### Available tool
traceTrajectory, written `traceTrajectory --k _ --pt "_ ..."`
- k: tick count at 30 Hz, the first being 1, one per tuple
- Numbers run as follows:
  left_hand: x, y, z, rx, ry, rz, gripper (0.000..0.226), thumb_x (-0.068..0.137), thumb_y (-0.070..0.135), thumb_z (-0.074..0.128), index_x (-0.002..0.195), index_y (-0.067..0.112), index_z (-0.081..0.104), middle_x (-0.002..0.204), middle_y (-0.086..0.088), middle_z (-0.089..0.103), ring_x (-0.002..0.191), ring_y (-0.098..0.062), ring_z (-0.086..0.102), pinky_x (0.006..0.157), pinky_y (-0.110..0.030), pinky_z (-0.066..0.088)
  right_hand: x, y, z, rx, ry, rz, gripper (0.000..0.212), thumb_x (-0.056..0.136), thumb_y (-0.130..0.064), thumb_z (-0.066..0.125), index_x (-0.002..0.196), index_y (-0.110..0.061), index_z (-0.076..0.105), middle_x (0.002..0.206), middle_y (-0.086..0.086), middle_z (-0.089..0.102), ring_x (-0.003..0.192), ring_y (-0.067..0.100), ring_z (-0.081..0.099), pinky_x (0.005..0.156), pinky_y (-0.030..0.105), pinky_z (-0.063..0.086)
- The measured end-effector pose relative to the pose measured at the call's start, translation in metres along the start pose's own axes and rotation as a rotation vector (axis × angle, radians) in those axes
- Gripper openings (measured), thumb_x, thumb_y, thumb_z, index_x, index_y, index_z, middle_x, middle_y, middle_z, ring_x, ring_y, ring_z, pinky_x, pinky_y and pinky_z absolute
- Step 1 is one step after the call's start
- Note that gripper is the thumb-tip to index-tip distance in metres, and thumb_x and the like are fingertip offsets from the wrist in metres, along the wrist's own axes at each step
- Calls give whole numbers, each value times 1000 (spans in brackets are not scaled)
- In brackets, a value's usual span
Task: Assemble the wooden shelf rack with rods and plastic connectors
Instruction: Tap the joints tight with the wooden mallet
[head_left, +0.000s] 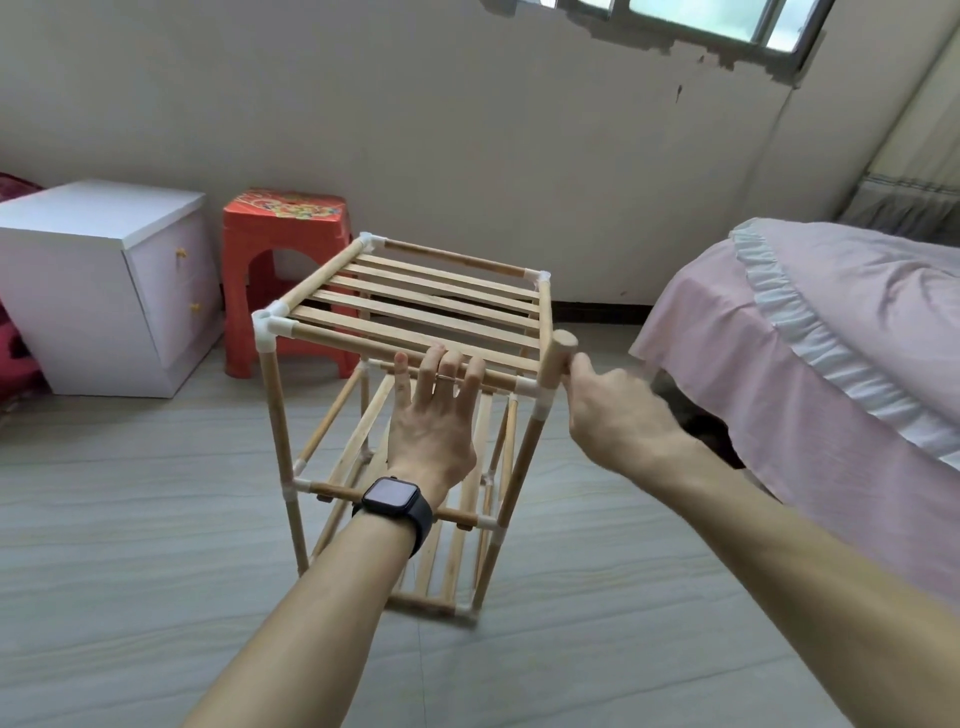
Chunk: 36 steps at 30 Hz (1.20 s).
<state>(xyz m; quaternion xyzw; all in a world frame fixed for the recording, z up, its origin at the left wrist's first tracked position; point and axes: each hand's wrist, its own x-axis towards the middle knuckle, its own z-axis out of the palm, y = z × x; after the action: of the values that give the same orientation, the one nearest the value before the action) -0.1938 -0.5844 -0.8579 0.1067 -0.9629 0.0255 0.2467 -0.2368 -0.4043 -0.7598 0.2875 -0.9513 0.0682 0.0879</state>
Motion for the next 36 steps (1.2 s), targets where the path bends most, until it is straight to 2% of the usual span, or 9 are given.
traceTrajectory --k 2,7,12,17,22,27,29,32,36 --pt "1 3 -6 -22 -23 -13 84 80 20 56 144 25 3 149 -6 9 147 -30 4 120 -61 -11 9 5 -10 66 -93 81 18 109 -32 33 110 -24 48 80 -2 53 72 17 53 57 34 39" --pt "6 20 -29 -97 -87 -51 57 89 58 44 137 30 36 146 -11 45 147 -40 19 116 -72 -9 6 27 -14 361 137 183 26 108 -38 29 110 -25 50 88 4 62 81 25 57 70 38 39" --pt "28 74 -41 -95 -194 -118 82 86 86 21 128 24 55 123 -6 66 130 -38 47 106 -81 0 -31 43 37 662 155 366 24 107 -39 36 96 -30 56 88 -11 62 83 12 58 69 35 42" --pt "28 88 -32 -92 -161 -114 32 101 48 40 111 23 59 111 1 64 123 -29 49 104 -85 3 -45 63 46 771 260 465 28 105 -41 40 88 -28 57 73 -2 64 68 14 61 55 31 40" --pt "7 45 -39 -121 -89 -12 28 92 43 45 96 22 63 93 2 67 107 -29 59 104 -85 4 -51 65 56 789 223 444 27 106 -39 38 89 -25 55 72 -1 62 67 19 61 57 33 41" --pt "-24 -24 -56 -131 59 177 15 75 19 70 74 16 55 68 2 51 69 -26 56 90 -74 42 -46 59 57 823 207 357 14 107 -33 40 99 -27 49 85 -1 65 76 14 61 57 31 40" --pt "-30 -47 -67 -123 91 206 17 74 8 72 79 11 56 74 2 47 63 -21 48 72 -60 55 -46 57 55 842 207 327 14 108 -31 40 95 -29 47 86 -1 64 75 13 61 55 29 40" --pt "-38 -69 -85 1 57 194 20 81 1 67 99 7 61 93 -8 59 53 -26 53 45 -45 56 -46 61 47 844 180 296 17 108 -32 40 94 -29 50 86 1 62 75 18 59 58 32 41" --pt "-44 -58 -93 240 -12 -27 47 76 -3 67 119 10 57 123 -18 57 73 -39 63 63 -48 55 -50 72 31 860 202 247 15 106 -44 40 100 -43 54 68 -12 55 62 7 53 56 28 45"
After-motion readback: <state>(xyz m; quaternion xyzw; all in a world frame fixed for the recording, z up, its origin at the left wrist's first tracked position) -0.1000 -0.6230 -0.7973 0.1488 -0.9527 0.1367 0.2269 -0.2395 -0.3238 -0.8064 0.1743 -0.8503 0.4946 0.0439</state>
